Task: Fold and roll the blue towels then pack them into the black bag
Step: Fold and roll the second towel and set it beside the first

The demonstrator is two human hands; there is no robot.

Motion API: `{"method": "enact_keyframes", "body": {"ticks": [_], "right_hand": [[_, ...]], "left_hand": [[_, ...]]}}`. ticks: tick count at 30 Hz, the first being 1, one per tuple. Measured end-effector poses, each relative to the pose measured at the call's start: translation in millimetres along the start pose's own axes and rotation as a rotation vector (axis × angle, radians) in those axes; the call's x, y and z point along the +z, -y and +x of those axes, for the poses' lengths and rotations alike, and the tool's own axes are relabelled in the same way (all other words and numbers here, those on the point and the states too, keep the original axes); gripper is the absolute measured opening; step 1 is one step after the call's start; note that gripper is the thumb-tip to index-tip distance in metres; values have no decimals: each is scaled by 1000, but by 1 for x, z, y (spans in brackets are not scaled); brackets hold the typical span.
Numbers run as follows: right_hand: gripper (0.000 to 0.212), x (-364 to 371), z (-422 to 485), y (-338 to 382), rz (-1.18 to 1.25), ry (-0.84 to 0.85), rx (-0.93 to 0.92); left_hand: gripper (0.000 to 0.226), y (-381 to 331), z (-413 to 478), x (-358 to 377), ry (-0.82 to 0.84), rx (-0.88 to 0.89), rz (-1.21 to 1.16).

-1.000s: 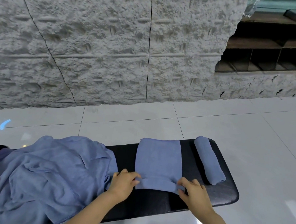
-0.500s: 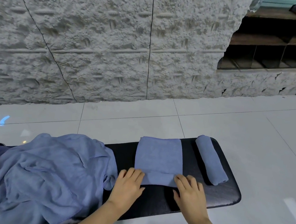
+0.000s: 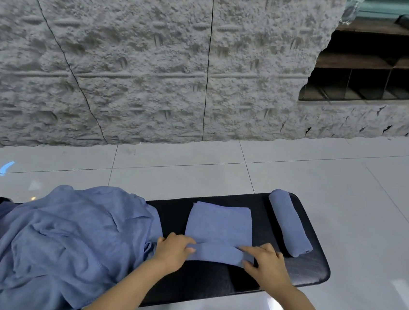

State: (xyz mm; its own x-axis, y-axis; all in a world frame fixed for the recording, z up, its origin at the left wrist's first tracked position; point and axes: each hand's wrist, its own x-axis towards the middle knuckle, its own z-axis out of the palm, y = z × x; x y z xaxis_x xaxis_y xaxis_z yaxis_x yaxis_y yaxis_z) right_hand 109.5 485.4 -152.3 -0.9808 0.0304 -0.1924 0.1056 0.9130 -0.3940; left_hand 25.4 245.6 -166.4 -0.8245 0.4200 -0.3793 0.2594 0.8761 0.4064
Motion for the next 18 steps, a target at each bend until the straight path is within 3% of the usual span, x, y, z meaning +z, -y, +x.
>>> {"method": "enact_keyframes", "body": {"ticks": [3,6,9,12,15,18], "right_hand": [[34,-1,17,1,146,54,168],[27,-1,25,11,74,-138,194],[44,19,16,15,-128,-281,16],[48,34,7,15,-181,-322,-65],[60,37,11,14,-237,-269,-40],[61,29,20,17,-240,-241,23]], "left_hand": [[23,-8,7,-7,-111,-151,-118],[20,-19,8,-9,-325,-43,-25],[45,-10,5,7,-362,154,105],[49,0,-5,25,-370,251,125],[68,0,-6,30,-314,238,202],[59,-9,-1,17,-288,155,199]]}}
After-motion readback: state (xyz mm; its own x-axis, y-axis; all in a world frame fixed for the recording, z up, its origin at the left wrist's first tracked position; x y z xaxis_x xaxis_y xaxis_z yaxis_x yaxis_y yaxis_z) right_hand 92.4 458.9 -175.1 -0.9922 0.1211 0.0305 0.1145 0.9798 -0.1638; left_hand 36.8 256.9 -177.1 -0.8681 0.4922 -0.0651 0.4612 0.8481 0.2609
